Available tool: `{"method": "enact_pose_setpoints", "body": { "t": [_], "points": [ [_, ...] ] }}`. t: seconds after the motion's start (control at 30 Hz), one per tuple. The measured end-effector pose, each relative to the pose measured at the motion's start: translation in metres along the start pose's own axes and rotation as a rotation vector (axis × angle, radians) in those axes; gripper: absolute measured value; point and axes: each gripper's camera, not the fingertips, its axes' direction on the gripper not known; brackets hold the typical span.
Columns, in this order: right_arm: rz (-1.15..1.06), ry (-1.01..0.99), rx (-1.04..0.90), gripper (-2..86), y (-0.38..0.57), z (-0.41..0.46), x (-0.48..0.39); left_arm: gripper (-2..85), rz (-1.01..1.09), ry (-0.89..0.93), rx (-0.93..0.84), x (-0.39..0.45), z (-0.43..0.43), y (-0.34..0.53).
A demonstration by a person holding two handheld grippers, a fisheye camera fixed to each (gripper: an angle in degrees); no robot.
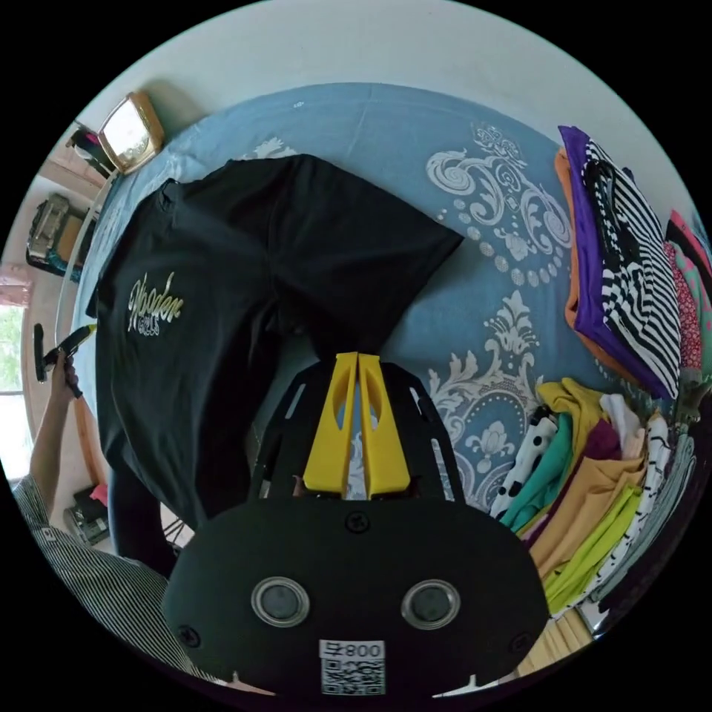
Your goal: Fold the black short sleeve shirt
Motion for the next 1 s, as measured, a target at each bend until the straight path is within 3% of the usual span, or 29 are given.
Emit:
{"method": "enact_pose_setpoints", "body": {
  "t": [0.17, 0.33, 0.47, 0.7, 0.8, 0.9, 1.0],
  "points": [
    [0.08, -0.066, 0.148, 1.2, 0.002, -0.036, 0.007, 5.4, 0.095, 0.14, 0.147, 0.013, -0.014, -0.012],
    [-0.072, -0.199, 0.267, 5.7, -0.074, -0.06, -0.044, 8.0, 0.306, 0.193, 0.119, 0.086, 0.018, -0.074],
    [-0.207, -0.134, 0.23, 7.1, -0.145, -0.054, -0.105, 9.2, 0.386, 0.204, 0.065, 0.135, 0.047, -0.119],
    [-0.374, 0.107, 0.061, 7.0, -0.215, -0.008, -0.192, 7.9, 0.464, 0.066, 0.015, 0.191, 0.098, -0.167],
    [-0.404, 0.102, 0.106, 3.9, -0.206, -0.009, -0.203, 4.4, 0.459, -0.02, 0.035, 0.2, 0.11, -0.161],
    [-0.422, 0.112, 0.116, 1.5, -0.193, -0.016, -0.207, 1.6, 0.468, -0.001, 0.059, 0.201, 0.107, -0.152],
    [-0.384, 0.117, 0.261, 0.7, -0.173, -0.048, -0.2, 0.8, 0.468, 0.083, 0.163, 0.198, 0.083, -0.142]
  ]
}}
